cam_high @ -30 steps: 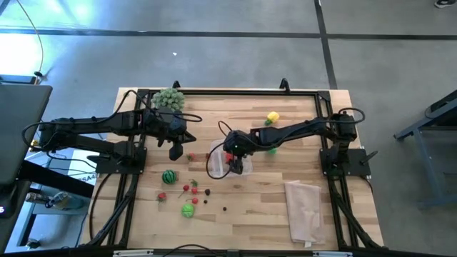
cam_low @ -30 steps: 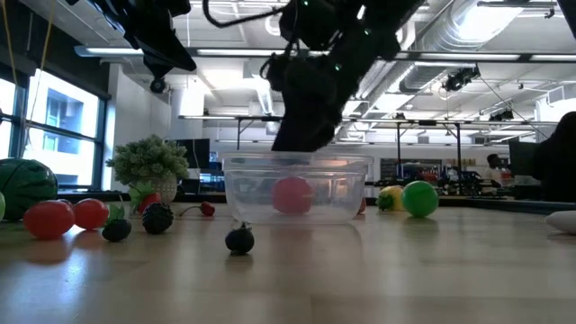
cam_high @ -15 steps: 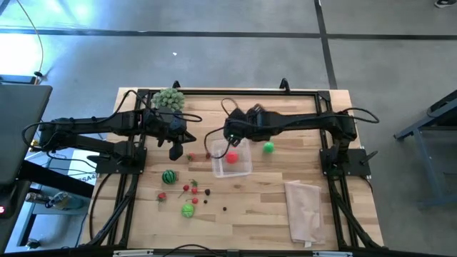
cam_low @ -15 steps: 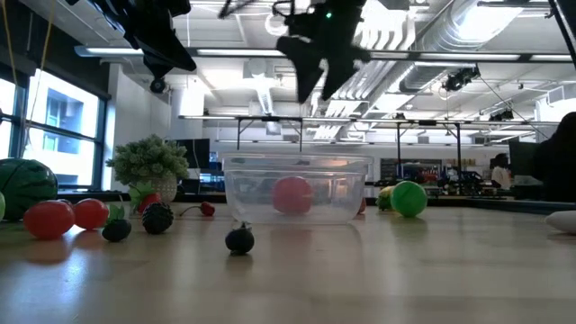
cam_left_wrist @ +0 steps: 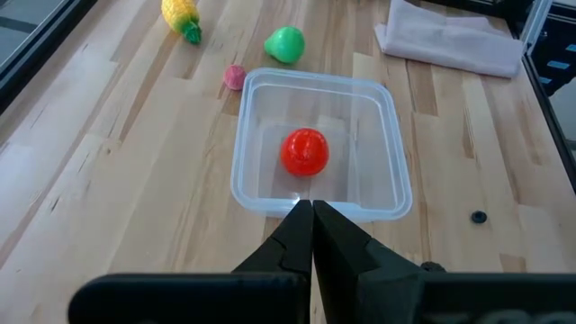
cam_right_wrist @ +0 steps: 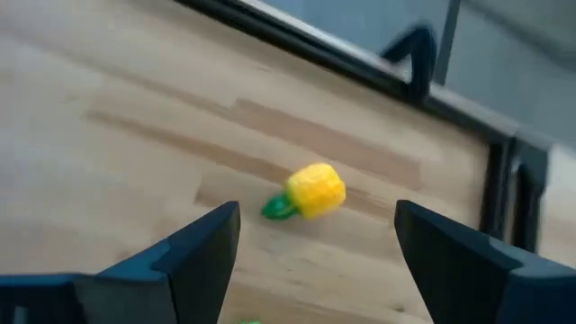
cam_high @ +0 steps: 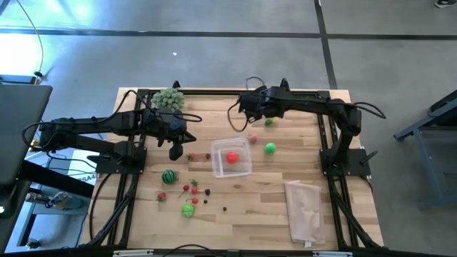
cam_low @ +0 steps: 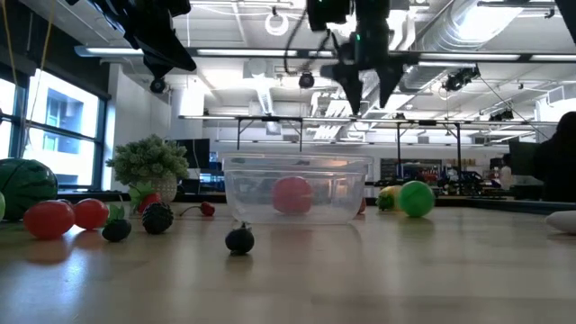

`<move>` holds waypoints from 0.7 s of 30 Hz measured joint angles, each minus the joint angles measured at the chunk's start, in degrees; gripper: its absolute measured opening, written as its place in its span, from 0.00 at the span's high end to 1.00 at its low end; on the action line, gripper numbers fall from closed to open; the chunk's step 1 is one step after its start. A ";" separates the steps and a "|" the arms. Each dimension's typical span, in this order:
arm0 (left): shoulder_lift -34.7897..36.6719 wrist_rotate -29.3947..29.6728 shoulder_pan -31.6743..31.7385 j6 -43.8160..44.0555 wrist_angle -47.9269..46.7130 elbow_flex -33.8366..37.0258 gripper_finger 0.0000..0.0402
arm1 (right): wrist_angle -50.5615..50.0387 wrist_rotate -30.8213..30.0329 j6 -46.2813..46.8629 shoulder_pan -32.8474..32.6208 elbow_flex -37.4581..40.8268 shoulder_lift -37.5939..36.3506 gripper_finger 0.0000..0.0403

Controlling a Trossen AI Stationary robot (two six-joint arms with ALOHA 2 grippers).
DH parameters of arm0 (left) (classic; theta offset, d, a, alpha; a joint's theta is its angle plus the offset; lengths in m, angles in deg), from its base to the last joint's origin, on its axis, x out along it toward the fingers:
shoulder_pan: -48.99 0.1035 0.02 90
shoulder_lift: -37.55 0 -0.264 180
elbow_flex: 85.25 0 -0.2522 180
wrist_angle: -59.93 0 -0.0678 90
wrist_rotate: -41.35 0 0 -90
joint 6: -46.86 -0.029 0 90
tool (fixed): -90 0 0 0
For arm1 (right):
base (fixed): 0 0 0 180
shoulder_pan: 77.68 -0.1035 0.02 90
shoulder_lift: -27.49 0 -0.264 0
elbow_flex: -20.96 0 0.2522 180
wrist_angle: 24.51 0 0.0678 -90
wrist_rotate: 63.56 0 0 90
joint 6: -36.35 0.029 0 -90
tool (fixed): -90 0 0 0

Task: Pick and placing Produce into tupperware
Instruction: Put the yellow pineapple into the transparent bin

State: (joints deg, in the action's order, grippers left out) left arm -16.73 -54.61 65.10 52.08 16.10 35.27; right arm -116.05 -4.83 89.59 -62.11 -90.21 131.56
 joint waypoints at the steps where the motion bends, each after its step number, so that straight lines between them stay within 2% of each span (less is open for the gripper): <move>1: 0.02 0.01 -0.01 0.01 -0.02 0.00 1.00 | 2.42 0.85 0.90 1.43 2.35 -0.72 0.28; 10: 0.01 -0.01 0.01 0.01 0.01 0.00 1.00 | 29.01 17.43 -1.72 12.65 22.36 -7.09 0.28; 14: 0.00 0.00 -0.01 0.00 0.00 0.00 1.00 | 33.71 21.30 -6.77 15.76 26.98 -9.15 0.28; 17: 0.01 0.00 0.00 0.01 0.00 0.00 1.00 | 35.57 23.68 -16.20 16.86 28.07 -9.62 0.28; 21: 0.00 -0.01 0.00 0.01 0.00 0.00 1.00 | 35.62 23.40 -26.08 16.94 28.11 -9.68 0.28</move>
State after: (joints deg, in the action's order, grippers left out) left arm -16.73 -54.62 65.10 52.09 16.10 35.27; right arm -80.43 18.57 63.51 -45.17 -62.10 121.88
